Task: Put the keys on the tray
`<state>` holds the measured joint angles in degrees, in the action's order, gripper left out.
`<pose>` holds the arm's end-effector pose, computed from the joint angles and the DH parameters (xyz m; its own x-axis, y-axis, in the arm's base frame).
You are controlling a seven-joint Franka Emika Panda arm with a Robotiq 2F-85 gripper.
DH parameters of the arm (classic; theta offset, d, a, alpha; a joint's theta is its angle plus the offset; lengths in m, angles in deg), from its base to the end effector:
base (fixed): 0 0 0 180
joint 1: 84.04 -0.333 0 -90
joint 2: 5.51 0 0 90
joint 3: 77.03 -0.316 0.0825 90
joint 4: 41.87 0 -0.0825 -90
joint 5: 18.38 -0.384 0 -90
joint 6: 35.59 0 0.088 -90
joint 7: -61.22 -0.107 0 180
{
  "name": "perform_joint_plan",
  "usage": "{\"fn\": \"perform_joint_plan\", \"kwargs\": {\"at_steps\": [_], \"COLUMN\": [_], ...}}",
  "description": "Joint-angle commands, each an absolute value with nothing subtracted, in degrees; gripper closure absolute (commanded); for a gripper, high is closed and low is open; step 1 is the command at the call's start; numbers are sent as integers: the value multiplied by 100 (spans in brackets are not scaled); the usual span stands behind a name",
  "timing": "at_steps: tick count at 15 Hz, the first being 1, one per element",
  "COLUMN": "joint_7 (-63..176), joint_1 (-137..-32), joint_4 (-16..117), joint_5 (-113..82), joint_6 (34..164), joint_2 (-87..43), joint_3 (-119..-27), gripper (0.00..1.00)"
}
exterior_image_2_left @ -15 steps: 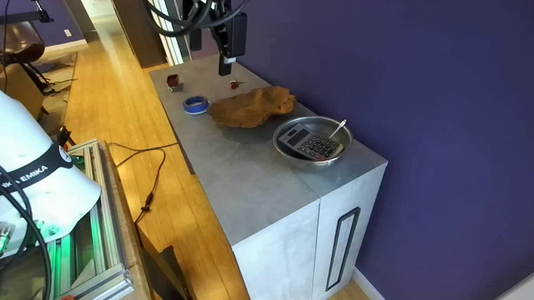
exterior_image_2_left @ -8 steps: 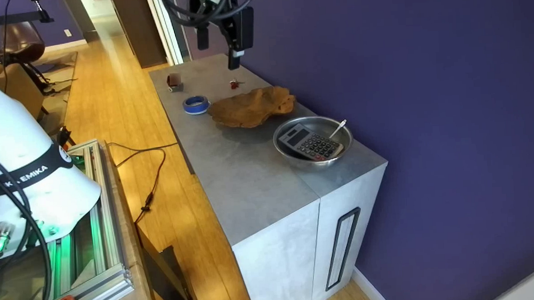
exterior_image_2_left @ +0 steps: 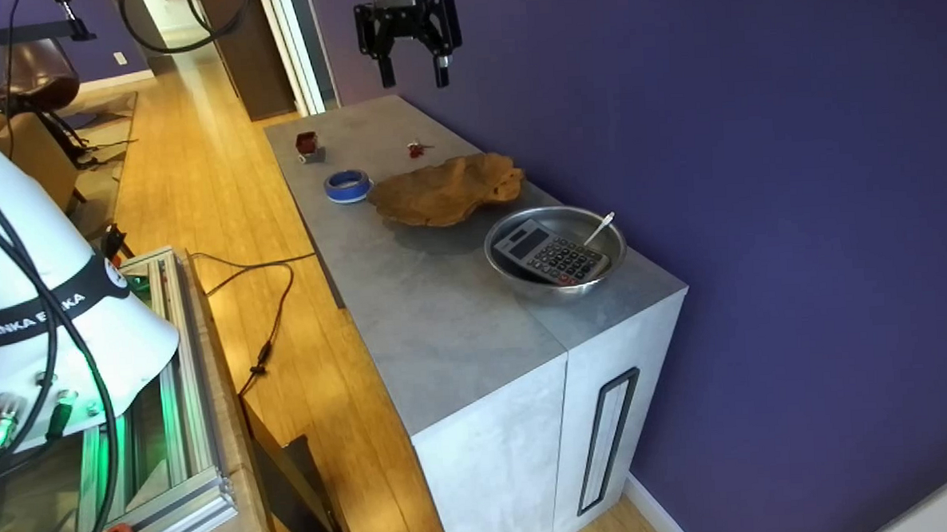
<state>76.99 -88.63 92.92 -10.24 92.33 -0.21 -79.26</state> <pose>0.4841 0.0536 0.3656 0.8853 0.4608 -0.0620 0.4649 -0.8797 0.0997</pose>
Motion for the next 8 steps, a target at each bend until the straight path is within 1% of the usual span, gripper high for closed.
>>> {"fn": "perform_joint_plan", "kwargs": {"at_steps": [1, 3, 8], "joint_7": [7541, 7390, 7512], "joint_1": [-8942, -9033, -8927], "joint_4": [9172, 9094, 9127], "joint_5": [-795, -748, -981], "joint_6": [9251, 9252, 9380], "joint_2": [-225, -428, -377], "joint_3": [-8127, -8254, -8139], "gripper": [0, 0, 0]}}
